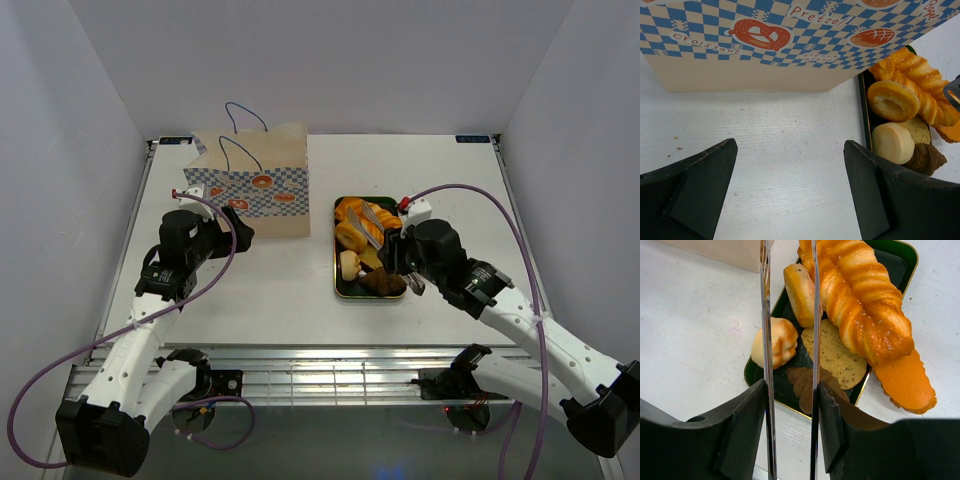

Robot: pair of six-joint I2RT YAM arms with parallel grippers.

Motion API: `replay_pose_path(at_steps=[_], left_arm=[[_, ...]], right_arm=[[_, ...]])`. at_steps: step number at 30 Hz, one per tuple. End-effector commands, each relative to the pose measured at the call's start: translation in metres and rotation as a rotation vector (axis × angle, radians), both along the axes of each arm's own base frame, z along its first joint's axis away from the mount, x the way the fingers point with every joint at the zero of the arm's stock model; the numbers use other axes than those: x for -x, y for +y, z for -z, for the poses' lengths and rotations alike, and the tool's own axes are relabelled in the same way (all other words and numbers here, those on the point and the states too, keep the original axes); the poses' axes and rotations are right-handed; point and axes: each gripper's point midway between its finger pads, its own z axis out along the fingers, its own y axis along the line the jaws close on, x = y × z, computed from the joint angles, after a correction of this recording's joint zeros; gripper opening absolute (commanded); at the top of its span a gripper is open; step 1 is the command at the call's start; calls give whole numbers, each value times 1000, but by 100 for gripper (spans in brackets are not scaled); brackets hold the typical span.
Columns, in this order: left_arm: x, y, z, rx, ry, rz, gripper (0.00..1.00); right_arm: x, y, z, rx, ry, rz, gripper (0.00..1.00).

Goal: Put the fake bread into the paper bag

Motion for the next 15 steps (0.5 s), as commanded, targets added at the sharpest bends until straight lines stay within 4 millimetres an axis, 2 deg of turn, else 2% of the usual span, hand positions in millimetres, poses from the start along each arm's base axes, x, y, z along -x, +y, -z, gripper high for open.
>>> replay_pose_path(at_steps=[1,6,15], left_arm=[[-4,-3,-19,12,-40,10,98],[-4,-3,-18,11,-37,9,98],[-4,-2,-20,12,-43,7,98]], right_arm=[[-8,0,-10,13,-37,11,51],[-14,1,8,66,-16,13,54],[-19,16,42,104,54,-41,55]])
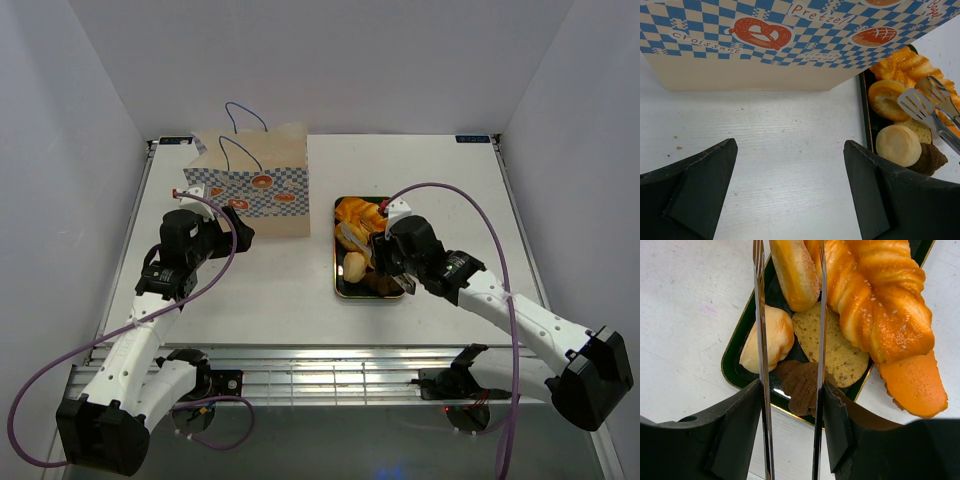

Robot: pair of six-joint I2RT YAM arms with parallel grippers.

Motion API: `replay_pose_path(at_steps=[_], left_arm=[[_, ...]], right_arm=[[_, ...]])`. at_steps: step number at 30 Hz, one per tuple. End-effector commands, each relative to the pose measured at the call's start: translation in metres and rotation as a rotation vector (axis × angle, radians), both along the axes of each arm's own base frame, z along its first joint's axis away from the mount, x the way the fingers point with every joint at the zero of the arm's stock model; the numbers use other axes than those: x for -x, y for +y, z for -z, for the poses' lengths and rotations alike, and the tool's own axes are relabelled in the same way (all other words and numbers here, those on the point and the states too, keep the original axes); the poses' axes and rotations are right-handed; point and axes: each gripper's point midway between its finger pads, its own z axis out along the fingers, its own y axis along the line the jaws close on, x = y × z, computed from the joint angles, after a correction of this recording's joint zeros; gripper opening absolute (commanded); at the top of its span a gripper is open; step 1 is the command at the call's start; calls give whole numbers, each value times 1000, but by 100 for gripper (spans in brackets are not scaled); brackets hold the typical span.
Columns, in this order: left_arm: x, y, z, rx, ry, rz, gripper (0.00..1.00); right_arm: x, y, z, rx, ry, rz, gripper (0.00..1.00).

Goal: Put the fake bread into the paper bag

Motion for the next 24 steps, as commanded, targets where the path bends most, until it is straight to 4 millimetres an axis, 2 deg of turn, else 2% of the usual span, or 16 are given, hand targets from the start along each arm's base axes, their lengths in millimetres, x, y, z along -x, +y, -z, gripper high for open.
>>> replay_pose_path(at_steps=[1,10,13,17,22,24], left_arm=[[-3,-3,-22,14,-49,10,98],[-2,-4,-23,18,-51,19,98],[-2,-4,-23,19,-53,18,98],[-2,-4,-23,18,-53,17,98],[-2,-4,-23,19,-53,18,98],[-2,-4,-23,20,-52,18,98]], right_arm=[[-7,10,-2,-27,-27,-27,55],[-8,9,4,-6,-18,-22,55],[-9,8,3,2,-16,-18,50],[-10,13,-11,-23,-35,-33,39],[-12,13,-29,-36,-59,-33,36],[-11,19,-44,-76,-76,-53,36]])
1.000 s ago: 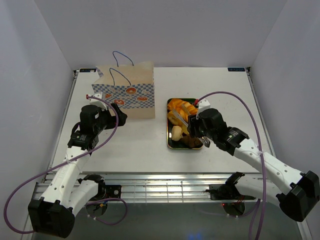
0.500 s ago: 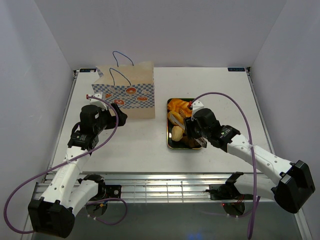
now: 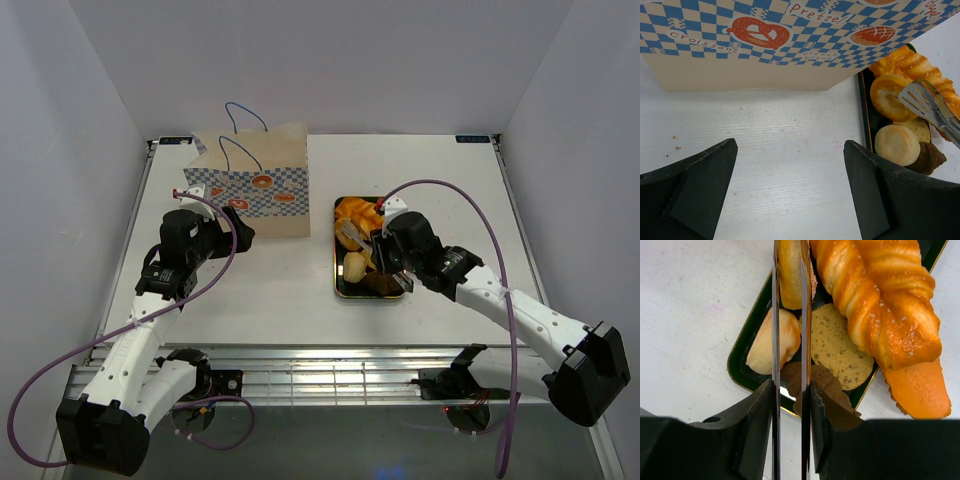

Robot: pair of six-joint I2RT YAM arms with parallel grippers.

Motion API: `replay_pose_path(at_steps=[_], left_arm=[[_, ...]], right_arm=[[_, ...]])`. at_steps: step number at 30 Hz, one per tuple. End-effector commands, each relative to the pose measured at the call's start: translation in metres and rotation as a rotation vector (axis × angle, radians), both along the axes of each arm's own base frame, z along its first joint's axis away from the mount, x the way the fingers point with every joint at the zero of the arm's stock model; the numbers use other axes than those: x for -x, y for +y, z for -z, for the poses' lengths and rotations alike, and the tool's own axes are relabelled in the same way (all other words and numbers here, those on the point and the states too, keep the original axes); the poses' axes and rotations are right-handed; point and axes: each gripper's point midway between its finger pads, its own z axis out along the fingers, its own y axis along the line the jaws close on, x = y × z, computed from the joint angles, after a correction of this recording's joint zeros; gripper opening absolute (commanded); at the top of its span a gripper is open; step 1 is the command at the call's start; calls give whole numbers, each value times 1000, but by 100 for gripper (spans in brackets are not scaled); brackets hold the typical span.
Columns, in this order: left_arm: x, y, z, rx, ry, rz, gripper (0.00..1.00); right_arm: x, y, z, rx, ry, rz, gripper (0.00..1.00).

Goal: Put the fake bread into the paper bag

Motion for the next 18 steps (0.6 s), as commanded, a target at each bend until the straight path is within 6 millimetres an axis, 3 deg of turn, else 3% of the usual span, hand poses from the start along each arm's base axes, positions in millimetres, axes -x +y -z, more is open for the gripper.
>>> replay_pose_path(at_steps=[1,9,13,18], left_arm=[[-2,-3,-24,18,-56,12,98],[-3,-3,-23,18,-53,13,98],[-3,-3,-23,17,-53,12,98],[-4,-3,-21,13,-48,8,98]], right_arm=[[-9,16,-58,-118,-110,-36,36],[-4,35,-141,-293,-219,-111,37],[-9,39,-192,-363,-308,-114,37],[-22,46,-236,-401,-397,-116,38]])
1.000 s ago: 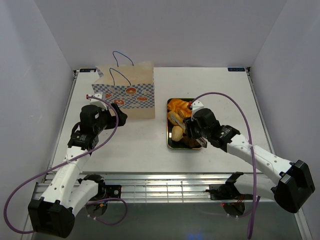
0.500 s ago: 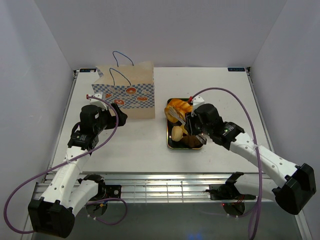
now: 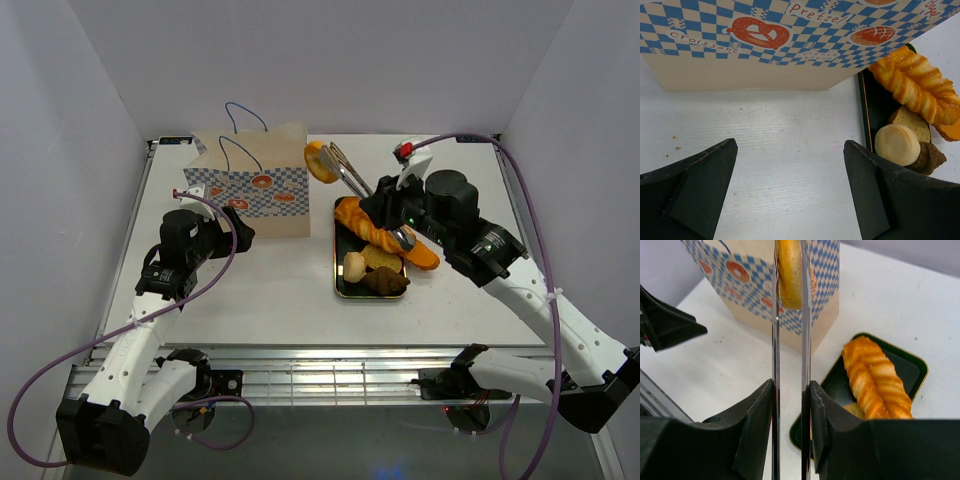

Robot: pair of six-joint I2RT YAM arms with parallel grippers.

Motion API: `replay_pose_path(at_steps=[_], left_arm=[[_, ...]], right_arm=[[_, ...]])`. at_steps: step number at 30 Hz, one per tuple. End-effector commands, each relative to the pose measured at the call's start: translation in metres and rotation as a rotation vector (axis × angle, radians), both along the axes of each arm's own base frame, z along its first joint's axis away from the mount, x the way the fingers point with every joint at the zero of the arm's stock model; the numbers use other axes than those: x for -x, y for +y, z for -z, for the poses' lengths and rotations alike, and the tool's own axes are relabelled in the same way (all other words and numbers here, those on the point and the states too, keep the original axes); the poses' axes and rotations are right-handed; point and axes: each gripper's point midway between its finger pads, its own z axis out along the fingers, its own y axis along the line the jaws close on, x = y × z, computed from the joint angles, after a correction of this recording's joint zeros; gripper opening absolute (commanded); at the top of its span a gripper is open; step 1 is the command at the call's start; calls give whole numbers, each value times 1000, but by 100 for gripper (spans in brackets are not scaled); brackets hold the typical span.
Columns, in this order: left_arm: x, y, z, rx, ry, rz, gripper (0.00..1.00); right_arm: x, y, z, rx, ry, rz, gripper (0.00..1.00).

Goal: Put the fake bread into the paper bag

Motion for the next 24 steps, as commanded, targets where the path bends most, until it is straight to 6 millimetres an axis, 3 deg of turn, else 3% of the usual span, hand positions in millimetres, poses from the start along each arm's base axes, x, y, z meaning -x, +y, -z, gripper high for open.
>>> replay_pose_path(at_steps=[1,2,4,5,12,14,24], left_arm=[[-3,-2,-22,13,-49,8,98],[-3,-2,-22,15,-50,7,98],[-3,-2,-21,14,-47,7,98],[-4,-3,-21,14,-45,7,98],[-4,-4,-20,17,-41,12,98],[-3,-5,-19,19,-40,18,98],[-2,-6,-22,26,-49,24,98]], right_arm=[[-14,12,-59,-91,-135,-8,38],[-16,12,-74,-109,-160,-6,38],[-26,20,-75,-98,-159,1,38],[-29,23,-87,-113,-175,-3,38],[-56,66,-84,-117,-152,-77,39],[-57,76,-89,-138,-148,-111,39],[-77,129,-74,-181,-60,-210,39]])
